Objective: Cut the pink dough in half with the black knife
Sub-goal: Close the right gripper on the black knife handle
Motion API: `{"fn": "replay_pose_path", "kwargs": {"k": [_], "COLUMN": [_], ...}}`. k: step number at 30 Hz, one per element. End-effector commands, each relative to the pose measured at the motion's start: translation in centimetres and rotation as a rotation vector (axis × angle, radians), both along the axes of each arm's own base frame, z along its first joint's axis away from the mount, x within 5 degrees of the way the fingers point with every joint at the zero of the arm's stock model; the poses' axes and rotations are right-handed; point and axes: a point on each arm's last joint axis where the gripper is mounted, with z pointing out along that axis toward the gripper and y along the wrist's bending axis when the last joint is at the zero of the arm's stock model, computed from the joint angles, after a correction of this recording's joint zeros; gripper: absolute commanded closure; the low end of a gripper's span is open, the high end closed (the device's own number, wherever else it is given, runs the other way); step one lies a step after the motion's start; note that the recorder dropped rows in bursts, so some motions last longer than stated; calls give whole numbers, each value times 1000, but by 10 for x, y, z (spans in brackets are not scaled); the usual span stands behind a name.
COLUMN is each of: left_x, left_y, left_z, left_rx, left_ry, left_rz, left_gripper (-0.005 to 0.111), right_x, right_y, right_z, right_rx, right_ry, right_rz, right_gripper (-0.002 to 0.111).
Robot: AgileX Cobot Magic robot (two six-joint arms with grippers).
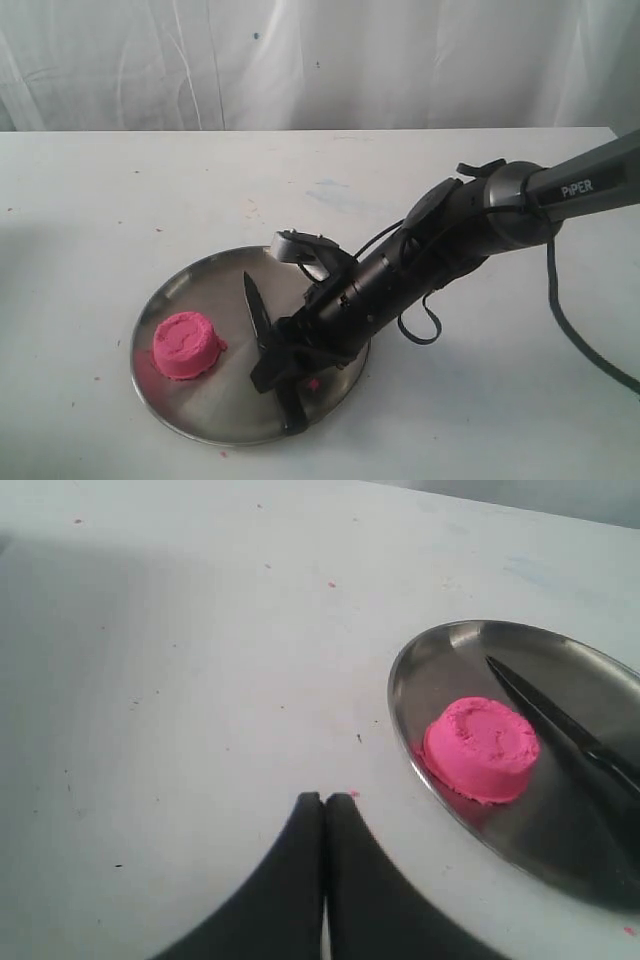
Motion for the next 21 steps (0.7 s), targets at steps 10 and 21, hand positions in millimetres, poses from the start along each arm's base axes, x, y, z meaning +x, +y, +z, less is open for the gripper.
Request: {"fn": "replay_pose_path", "kwargs": {"k": [10, 21], "left_x": [0, 0], "left_y": [0, 0], "left_z": [-1, -1], "left_rx": [0, 0], "left_ry": [-3, -3], "left_rz": [4, 4], "left_gripper": [107, 107], "right_x": [8, 18], "right_y": [-2, 4], "right_z": [-19, 2], "right_rx": [-83, -27], "right_ry": [-11, -111], "right_rz": [-110, -105], "right_gripper": [98, 108]}}
